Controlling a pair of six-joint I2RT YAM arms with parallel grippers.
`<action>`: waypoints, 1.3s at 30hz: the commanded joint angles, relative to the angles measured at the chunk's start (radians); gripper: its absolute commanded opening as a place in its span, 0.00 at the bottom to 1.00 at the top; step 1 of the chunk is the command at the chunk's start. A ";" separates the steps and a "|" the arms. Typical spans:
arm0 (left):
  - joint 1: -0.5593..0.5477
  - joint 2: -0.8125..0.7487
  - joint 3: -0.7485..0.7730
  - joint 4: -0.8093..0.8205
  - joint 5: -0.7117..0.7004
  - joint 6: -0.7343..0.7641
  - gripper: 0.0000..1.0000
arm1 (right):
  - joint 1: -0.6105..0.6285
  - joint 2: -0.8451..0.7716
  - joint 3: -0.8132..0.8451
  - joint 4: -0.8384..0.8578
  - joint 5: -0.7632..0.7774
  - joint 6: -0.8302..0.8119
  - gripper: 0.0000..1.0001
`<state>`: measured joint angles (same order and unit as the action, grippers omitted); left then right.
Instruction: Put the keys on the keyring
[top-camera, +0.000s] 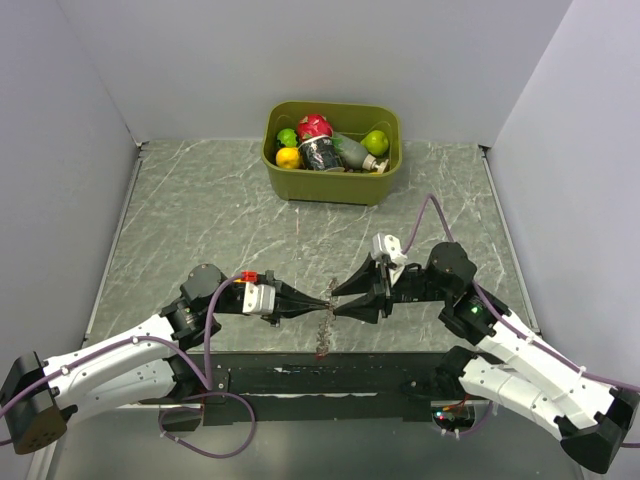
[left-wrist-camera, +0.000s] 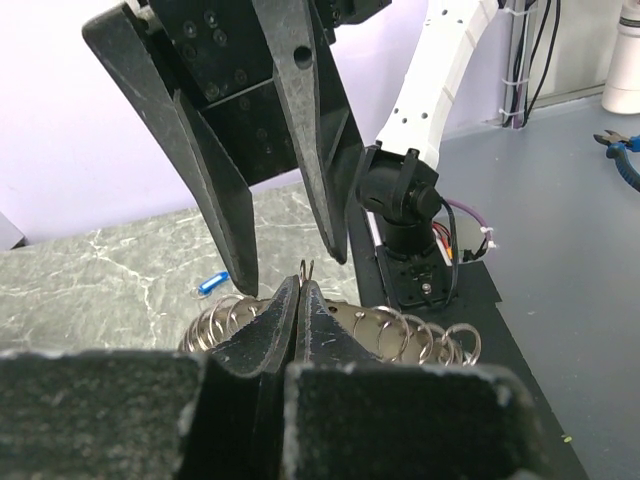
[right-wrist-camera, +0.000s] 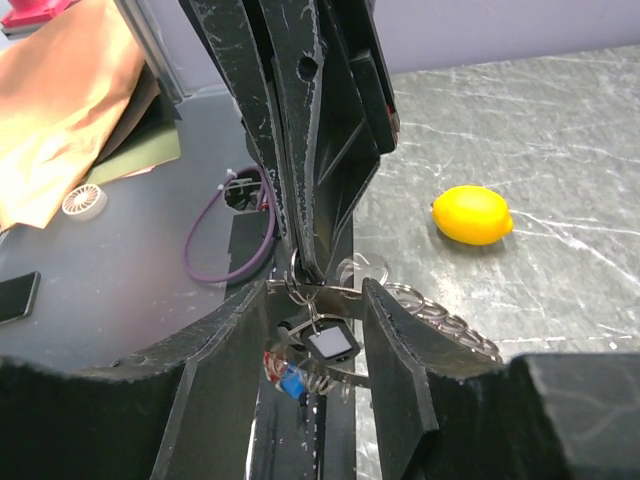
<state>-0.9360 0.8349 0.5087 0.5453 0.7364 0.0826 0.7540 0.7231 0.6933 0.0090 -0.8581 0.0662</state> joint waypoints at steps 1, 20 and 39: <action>-0.003 -0.011 0.033 0.111 0.000 -0.018 0.01 | 0.007 0.004 -0.015 0.054 0.001 0.012 0.49; -0.003 -0.002 0.039 0.075 0.027 -0.024 0.01 | 0.013 0.016 -0.005 0.097 0.067 0.076 0.00; -0.003 -0.024 0.264 -0.620 -0.181 0.103 0.48 | 0.013 0.116 0.152 -0.233 0.128 -0.140 0.00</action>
<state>-0.9340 0.7963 0.6594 0.1558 0.6277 0.1284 0.7654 0.8181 0.7719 -0.1623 -0.7654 0.0021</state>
